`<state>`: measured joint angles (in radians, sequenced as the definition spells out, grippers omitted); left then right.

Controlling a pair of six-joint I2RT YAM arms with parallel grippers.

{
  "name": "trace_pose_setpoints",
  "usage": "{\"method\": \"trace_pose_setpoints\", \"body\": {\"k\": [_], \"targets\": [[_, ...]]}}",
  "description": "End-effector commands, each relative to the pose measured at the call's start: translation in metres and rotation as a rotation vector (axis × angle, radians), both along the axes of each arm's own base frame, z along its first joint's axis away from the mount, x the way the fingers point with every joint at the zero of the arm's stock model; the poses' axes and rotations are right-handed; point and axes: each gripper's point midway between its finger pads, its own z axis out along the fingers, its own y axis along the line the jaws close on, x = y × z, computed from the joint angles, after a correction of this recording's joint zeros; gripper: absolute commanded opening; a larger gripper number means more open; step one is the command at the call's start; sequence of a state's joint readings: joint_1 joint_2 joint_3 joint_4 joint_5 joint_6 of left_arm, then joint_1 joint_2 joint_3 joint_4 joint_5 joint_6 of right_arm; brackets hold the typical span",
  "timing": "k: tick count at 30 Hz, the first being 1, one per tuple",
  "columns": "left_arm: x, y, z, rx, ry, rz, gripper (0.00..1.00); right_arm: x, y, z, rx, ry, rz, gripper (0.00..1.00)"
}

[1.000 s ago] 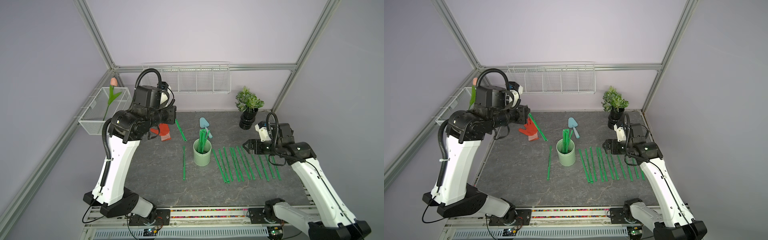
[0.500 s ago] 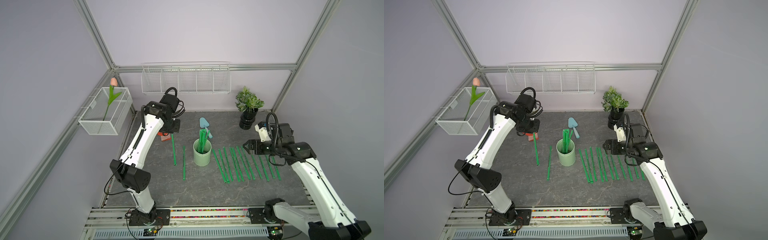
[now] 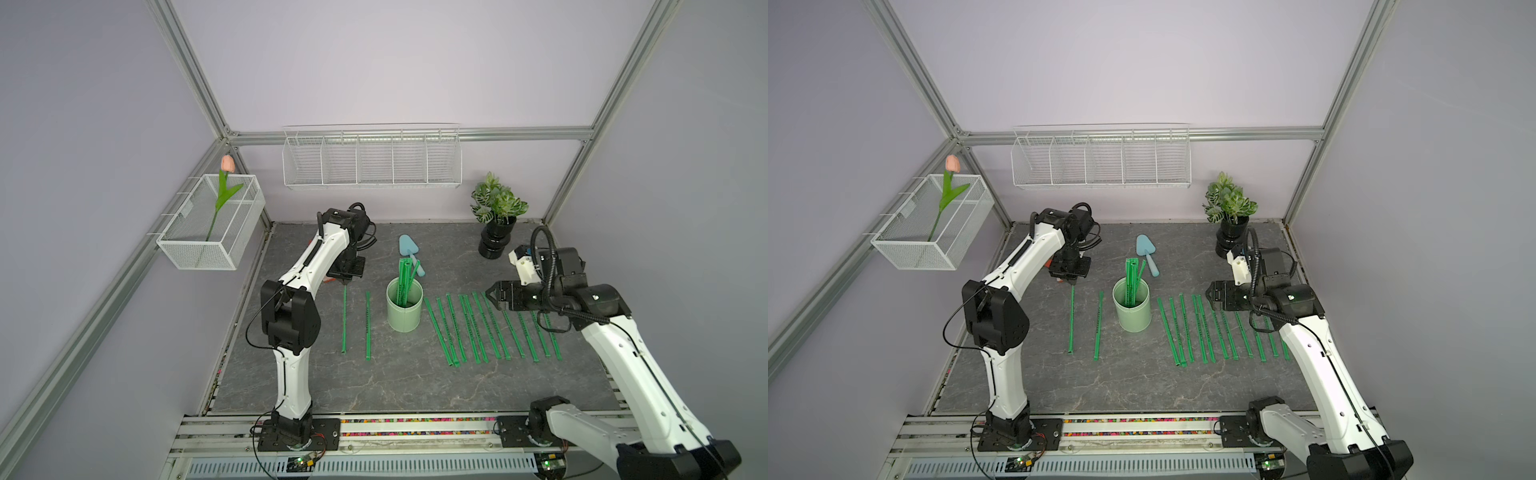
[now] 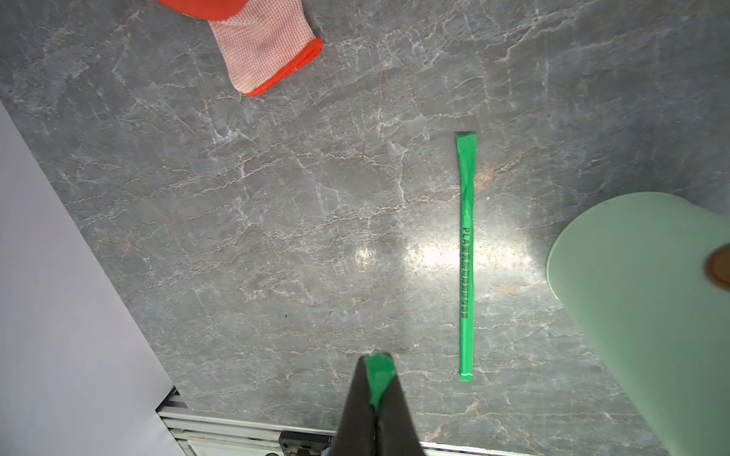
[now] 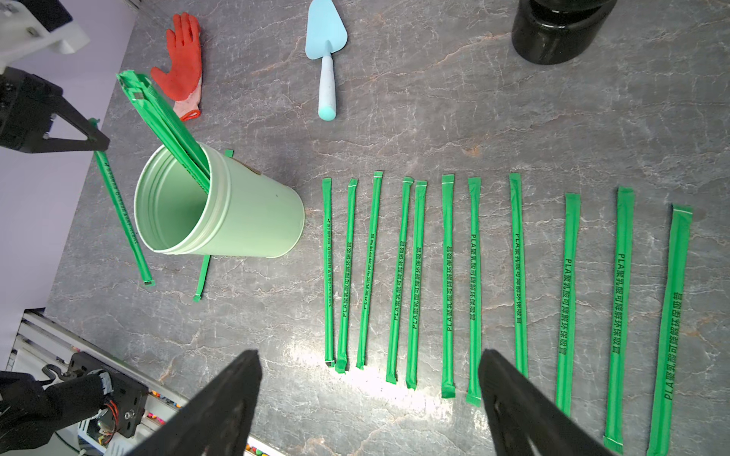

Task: Take the straws out of the storage container
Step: Place the straw at the center of the board.

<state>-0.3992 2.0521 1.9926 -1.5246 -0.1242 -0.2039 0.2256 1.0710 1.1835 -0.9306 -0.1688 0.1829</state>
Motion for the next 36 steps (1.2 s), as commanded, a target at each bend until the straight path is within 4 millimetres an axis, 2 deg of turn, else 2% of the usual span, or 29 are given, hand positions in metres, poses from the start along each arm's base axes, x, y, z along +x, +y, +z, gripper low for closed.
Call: {"method": "trace_pose_setpoints", "body": {"k": [1,10,23,36], "targets": [[0.004,-0.005,-0.013,-0.023,0.030,0.022,0.00,-0.005,0.001,-0.008,-0.017,0.023,0.020,0.89],[0.010,-0.017,-0.047,-0.058,0.112,0.008,0.00,-0.005,0.001,-0.010,-0.022,0.030,0.019,0.89],[0.020,-0.018,-0.069,-0.055,0.143,0.008,0.00,0.000,0.004,-0.014,-0.021,0.047,0.026,0.89],[0.020,-0.022,-0.090,-0.067,0.168,0.014,0.00,0.000,0.005,-0.019,-0.021,0.056,0.028,0.89]]}}
